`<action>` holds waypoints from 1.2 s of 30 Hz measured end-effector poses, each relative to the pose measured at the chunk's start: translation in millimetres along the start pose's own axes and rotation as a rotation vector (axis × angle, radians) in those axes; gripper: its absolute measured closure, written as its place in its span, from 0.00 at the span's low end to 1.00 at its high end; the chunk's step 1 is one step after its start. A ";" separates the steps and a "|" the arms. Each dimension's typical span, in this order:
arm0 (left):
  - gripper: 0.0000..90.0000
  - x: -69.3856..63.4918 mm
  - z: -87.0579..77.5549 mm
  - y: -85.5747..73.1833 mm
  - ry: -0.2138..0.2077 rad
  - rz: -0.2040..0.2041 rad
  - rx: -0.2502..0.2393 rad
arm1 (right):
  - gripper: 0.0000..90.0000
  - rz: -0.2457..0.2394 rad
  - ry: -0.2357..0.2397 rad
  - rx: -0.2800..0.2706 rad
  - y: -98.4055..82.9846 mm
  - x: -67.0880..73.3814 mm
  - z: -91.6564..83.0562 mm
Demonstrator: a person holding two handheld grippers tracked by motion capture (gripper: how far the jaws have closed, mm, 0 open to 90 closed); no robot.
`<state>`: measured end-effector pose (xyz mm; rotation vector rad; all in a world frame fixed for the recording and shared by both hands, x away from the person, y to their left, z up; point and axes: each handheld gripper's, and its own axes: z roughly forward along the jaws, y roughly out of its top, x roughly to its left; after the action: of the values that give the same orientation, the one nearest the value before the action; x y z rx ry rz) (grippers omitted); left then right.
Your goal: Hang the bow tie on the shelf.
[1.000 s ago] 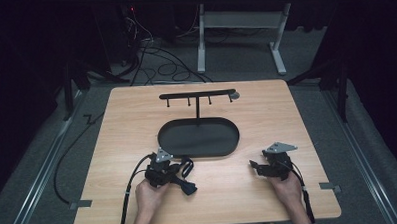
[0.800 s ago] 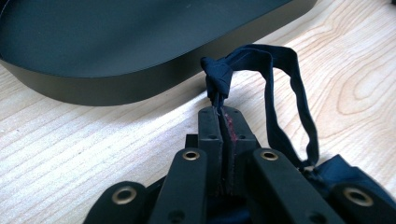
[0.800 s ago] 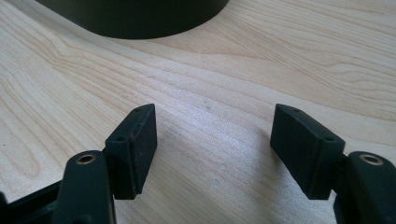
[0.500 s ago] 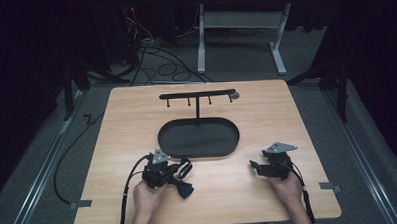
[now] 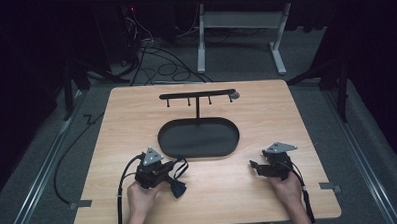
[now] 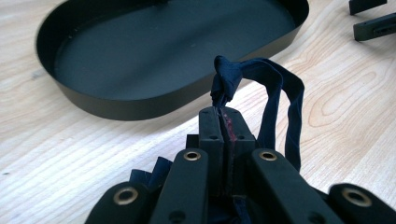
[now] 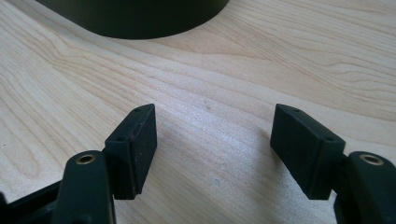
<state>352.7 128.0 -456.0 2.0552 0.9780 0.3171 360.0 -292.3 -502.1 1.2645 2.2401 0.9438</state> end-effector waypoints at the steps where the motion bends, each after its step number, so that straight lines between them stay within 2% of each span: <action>1: 0.98 0.0 0.0 0.0 0.000 0.000 0.000 | 0.37 0.000 0.000 0.000 0.0 0.0 0.0; 14: 0.98 6.8 -16.6 12.4 0.012 -0.009 -0.046 | 0.37 0.003 0.002 0.001 -0.1 -0.2 -0.1; 19: 0.98 9.7 -19.8 19.0 -0.006 -0.017 -0.050 | 0.37 0.005 0.004 -0.001 -0.1 -0.7 -0.1; 22: 0.98 10.0 -27.4 28.1 0.012 0.005 -0.043 | 0.37 0.017 0.006 -0.002 -0.2 -1.6 -0.4; 28: 0.98 10.7 -31.8 35.8 0.043 0.020 -0.057 | 0.37 0.006 0.003 -0.001 0.0 -0.6 -0.1; 34: 0.98 12.6 -32.0 45.9 0.034 0.011 -0.088 | 0.37 -0.001 0.009 0.001 0.0 -0.1 -0.1; 36: 0.98 13.4 -36.2 54.2 0.040 0.023 -0.101 | 0.37 -0.001 0.008 0.000 0.0 0.0 0.0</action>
<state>371.4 138.9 -393.0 1.9761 0.9432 0.4128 360.0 -292.3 -502.1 1.2620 2.2466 0.9503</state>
